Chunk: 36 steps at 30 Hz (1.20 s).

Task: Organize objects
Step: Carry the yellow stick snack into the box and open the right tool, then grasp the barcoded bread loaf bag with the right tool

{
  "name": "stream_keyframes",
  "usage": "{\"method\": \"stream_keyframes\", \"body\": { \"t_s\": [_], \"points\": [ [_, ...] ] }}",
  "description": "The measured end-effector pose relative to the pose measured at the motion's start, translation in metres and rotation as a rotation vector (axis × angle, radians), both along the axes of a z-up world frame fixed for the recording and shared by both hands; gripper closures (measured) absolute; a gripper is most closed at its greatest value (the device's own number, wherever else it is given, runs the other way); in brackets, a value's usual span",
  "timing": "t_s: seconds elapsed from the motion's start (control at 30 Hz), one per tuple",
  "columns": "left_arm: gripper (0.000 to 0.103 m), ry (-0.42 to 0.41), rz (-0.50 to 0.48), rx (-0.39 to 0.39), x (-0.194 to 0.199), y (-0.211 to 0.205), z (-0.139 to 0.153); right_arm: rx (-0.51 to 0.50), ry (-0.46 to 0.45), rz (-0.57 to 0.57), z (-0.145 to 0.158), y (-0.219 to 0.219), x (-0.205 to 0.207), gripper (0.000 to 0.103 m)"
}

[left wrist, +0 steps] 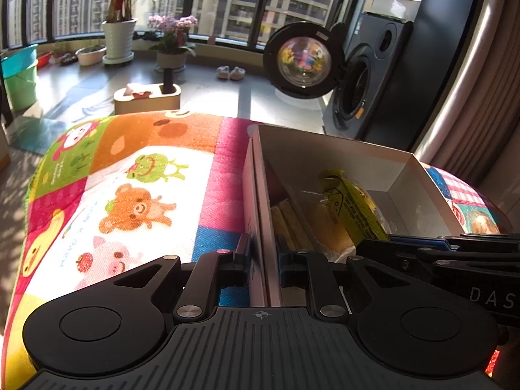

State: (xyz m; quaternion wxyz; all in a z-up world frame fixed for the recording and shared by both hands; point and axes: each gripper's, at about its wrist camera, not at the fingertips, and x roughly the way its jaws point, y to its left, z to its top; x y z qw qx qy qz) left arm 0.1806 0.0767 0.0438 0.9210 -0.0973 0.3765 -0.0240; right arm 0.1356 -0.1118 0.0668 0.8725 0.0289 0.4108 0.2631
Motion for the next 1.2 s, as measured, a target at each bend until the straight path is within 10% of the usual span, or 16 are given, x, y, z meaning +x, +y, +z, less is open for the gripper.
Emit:
{"method": "stream_keyframes", "body": {
  "t_s": [0.37, 0.63, 1.2],
  "points": [
    [0.086, -0.001, 0.003, -0.002, -0.001, 0.0, 0.0, -0.036, -0.119, -0.049, 0.025, -0.058, -0.045, 0.06],
    [0.086, 0.001, 0.005, 0.005, -0.001, 0.0, 0.001, -0.253, -0.265, -0.267, 0.023, -0.147, -0.084, 0.033],
    [0.086, 0.005, 0.002, 0.015, -0.001, -0.003, 0.002, -0.284, -0.155, -0.405, -0.019, -0.2, -0.087, 0.021]
  ]
}}
